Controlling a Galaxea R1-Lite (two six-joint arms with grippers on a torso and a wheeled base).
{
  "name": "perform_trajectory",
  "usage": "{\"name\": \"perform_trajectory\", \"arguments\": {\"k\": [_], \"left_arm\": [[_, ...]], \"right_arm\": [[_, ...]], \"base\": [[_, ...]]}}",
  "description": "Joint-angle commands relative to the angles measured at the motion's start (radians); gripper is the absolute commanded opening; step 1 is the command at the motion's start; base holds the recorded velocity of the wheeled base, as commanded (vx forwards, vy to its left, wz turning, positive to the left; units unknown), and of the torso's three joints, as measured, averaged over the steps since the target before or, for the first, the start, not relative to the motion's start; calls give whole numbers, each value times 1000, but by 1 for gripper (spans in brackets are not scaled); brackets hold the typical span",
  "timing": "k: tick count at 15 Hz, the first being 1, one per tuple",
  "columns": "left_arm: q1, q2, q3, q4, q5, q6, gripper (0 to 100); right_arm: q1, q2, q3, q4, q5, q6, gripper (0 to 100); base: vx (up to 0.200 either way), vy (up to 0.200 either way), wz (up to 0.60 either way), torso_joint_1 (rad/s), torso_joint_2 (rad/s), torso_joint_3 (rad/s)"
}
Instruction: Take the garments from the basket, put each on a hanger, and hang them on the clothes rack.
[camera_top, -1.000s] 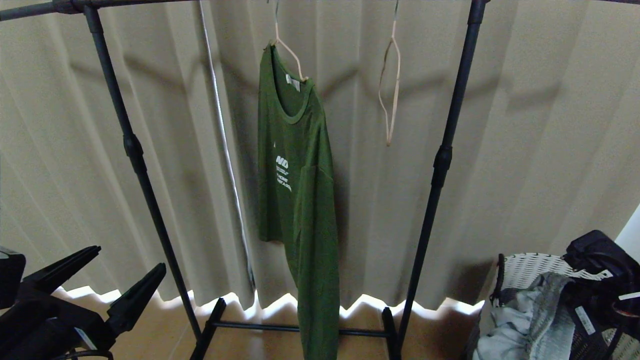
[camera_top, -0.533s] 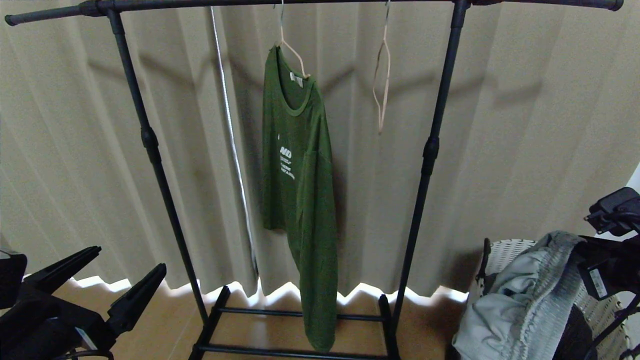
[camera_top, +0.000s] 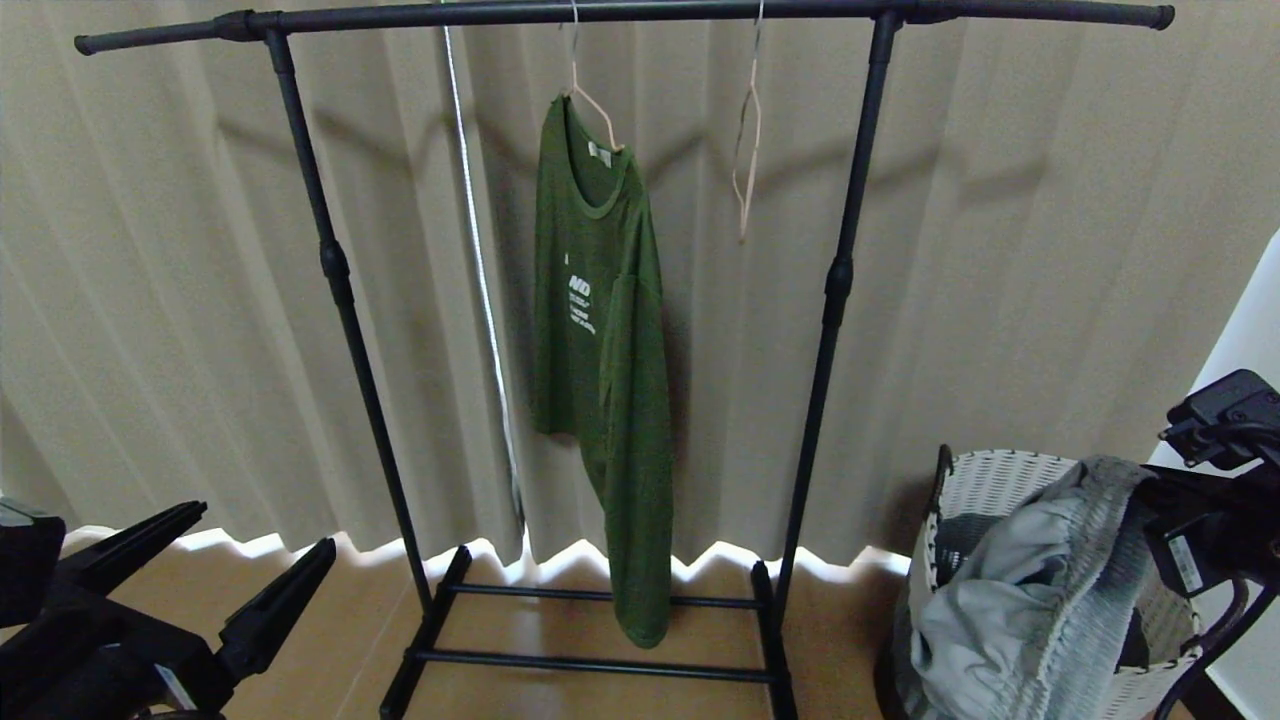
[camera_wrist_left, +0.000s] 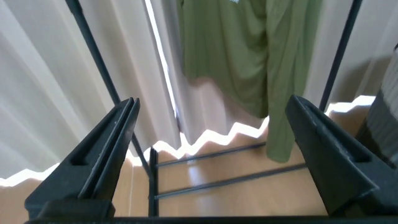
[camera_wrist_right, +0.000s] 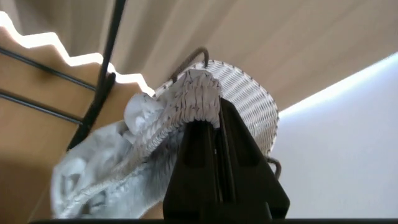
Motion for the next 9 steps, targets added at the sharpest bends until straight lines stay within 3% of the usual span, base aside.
{"name": "perform_trajectory", "arguments": {"k": [1, 9], "left_arm": [[1, -1, 0, -1, 0, 2, 100], [-3, -39, 0, 54, -3, 8, 100]], "right_arm": [[33, 5, -9, -5, 0, -1, 0], [187, 91, -92, -8, 3, 7, 0]], "base": [[0, 0, 0, 0, 0, 0], [0, 0, 0, 0, 0, 0]]}}
